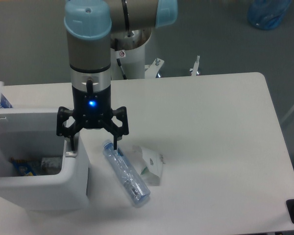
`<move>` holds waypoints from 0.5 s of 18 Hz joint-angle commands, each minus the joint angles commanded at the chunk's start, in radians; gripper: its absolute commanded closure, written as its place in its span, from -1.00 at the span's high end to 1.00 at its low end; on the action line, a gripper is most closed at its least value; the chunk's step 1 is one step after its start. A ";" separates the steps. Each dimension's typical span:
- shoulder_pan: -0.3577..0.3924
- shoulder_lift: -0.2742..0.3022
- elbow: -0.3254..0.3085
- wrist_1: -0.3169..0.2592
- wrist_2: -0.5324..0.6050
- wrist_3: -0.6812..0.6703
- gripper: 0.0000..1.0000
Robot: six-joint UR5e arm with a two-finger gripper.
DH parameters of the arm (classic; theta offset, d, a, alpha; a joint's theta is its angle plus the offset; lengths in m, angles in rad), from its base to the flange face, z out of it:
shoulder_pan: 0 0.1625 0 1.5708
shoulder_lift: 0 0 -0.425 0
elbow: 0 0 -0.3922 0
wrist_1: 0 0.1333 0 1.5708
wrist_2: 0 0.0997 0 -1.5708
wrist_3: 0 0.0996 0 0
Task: Open the trash can
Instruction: 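Raise the gripper up and away from the opened trash can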
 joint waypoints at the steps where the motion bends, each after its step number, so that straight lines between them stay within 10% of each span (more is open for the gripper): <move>1: 0.002 0.000 0.005 0.000 0.000 0.000 1.00; 9: 0.064 0.005 0.106 0.008 0.101 0.155 1.00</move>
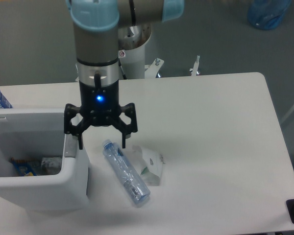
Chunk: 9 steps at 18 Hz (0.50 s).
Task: Open the trash can
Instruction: 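Raise the gripper up and away from the opened trash can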
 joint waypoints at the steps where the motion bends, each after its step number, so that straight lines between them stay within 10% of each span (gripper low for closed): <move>1: 0.021 0.003 0.003 -0.002 0.046 0.020 1.00; 9: 0.158 0.028 0.005 -0.031 0.152 0.351 1.00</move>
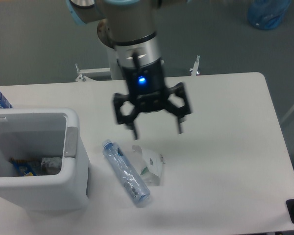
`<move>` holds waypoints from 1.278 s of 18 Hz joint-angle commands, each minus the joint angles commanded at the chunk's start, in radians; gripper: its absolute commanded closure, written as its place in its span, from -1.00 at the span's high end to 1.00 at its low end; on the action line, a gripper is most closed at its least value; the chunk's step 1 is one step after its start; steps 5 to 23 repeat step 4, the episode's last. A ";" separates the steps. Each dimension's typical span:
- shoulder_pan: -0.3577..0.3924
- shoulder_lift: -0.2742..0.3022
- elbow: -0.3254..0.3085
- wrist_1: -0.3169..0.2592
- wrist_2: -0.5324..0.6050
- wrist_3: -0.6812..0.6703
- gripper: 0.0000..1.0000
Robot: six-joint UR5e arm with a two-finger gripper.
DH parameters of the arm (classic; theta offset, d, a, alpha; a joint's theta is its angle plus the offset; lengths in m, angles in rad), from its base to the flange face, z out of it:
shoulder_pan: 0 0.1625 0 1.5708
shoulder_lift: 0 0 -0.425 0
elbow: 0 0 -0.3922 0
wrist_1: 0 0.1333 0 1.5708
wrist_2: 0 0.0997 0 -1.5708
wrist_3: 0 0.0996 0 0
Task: Open the trash can
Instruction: 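Raise the gripper up and away from the opened trash can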
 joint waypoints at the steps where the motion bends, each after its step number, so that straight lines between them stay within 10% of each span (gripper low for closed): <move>1: 0.017 0.015 -0.002 -0.024 -0.002 0.028 1.00; 23: 0.075 0.021 -0.009 -0.066 -0.009 0.135 1.00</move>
